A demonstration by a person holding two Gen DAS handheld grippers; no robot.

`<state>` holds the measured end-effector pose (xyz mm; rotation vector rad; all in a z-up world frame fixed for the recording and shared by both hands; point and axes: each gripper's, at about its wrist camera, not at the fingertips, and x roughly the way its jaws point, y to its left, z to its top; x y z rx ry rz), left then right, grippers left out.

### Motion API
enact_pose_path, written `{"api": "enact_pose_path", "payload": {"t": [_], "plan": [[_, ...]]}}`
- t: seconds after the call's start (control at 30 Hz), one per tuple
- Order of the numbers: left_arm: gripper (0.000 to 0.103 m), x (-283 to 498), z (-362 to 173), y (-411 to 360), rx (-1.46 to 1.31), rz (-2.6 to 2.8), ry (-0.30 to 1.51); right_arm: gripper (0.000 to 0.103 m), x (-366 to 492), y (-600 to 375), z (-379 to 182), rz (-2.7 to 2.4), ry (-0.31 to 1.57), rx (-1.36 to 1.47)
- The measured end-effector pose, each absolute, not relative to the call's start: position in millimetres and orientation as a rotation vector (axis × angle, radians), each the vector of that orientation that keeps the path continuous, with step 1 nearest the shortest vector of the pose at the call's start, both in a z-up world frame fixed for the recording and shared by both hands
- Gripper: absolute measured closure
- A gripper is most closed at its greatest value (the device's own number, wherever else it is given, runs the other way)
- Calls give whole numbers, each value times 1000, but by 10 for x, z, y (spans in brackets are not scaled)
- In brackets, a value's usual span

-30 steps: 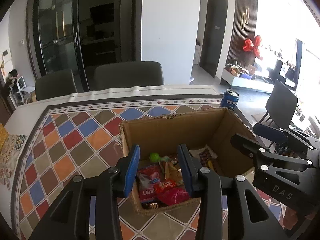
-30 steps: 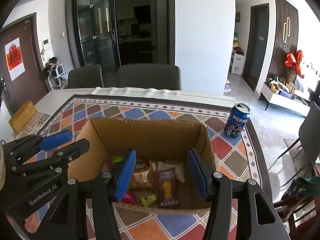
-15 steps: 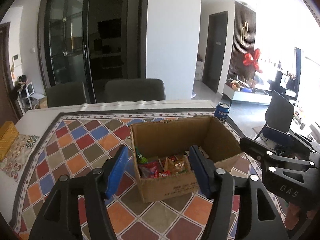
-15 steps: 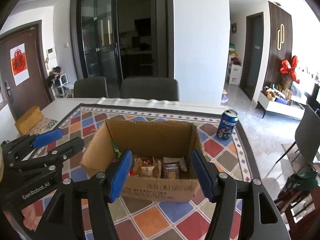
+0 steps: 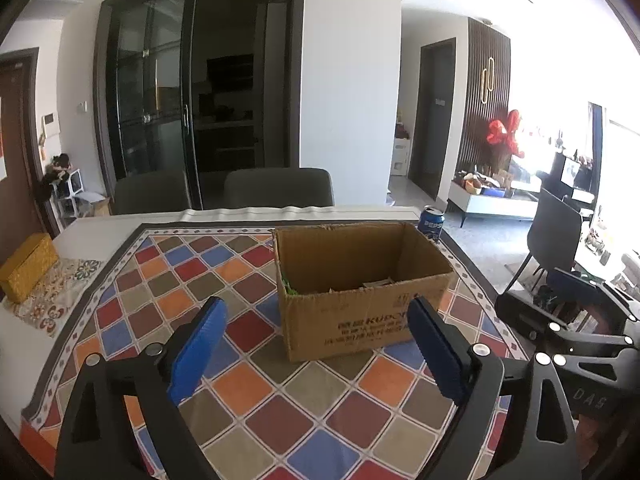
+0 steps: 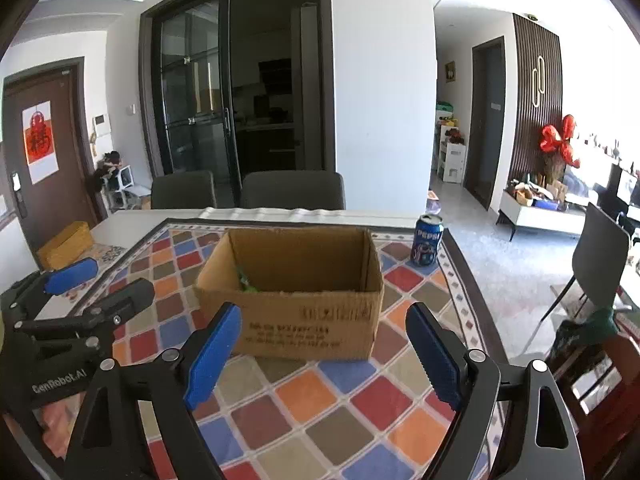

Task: Organize snacks

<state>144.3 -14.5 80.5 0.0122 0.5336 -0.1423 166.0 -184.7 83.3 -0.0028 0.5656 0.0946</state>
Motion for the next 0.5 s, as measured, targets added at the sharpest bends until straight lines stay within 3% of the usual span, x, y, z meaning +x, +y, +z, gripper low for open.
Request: {"api": "enact_pose_path", "payload": {"t": [0.5], "plan": [[2,920,858,-121,13,-126,485,18,1121,-1855,840,99,534,9]]}}
